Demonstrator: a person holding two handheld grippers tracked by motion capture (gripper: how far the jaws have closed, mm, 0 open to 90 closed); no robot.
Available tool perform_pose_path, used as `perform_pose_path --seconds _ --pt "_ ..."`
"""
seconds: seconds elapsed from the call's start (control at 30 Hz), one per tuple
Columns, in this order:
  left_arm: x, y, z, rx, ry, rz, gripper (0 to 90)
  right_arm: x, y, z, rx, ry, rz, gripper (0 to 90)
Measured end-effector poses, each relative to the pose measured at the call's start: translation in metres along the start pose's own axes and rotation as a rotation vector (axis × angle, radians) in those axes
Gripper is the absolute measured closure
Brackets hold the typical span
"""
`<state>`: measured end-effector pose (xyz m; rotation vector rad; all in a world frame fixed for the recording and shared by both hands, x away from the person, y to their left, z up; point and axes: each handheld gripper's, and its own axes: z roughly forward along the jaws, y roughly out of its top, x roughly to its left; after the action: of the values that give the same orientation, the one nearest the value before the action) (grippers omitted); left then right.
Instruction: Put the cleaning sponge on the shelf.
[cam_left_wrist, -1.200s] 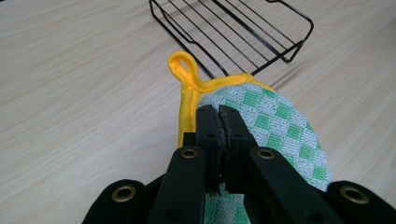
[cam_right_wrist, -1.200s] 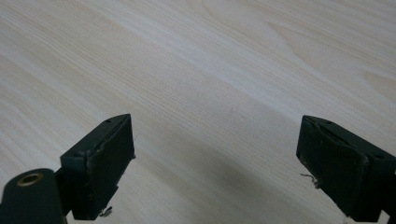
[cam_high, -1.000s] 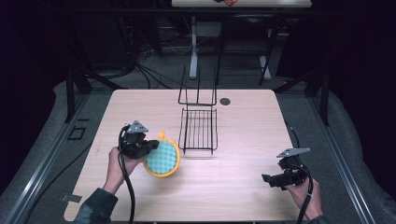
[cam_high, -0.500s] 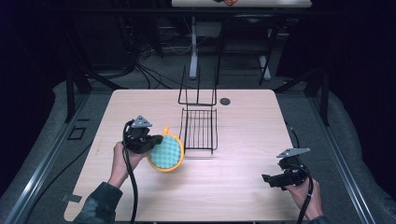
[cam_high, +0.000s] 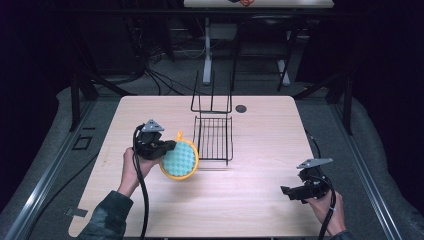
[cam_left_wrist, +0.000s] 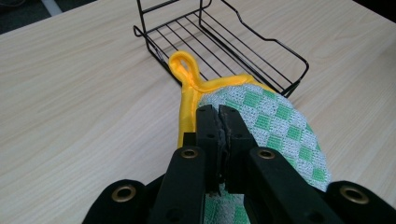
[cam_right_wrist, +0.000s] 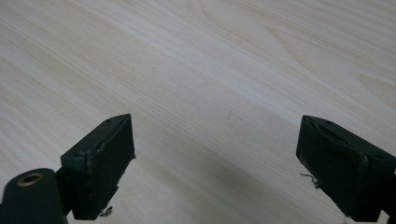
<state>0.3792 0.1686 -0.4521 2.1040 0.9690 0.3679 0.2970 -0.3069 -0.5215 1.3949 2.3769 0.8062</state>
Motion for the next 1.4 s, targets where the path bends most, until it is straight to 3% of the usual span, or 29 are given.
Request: perform_pose_path --seconds 1.03,1.4 --pt "-0.005 0.03 0.025 -0.048 -0.018 -0.004 87.7 0.0 0.001 0.0 -0.005 0.0 -0.002 11.3" --pt "0.0 0.036 0.038 -0.052 -0.014 -0.031 87.7 0.001 0.002 0.0 -0.005 0.007 0.003 11.4"
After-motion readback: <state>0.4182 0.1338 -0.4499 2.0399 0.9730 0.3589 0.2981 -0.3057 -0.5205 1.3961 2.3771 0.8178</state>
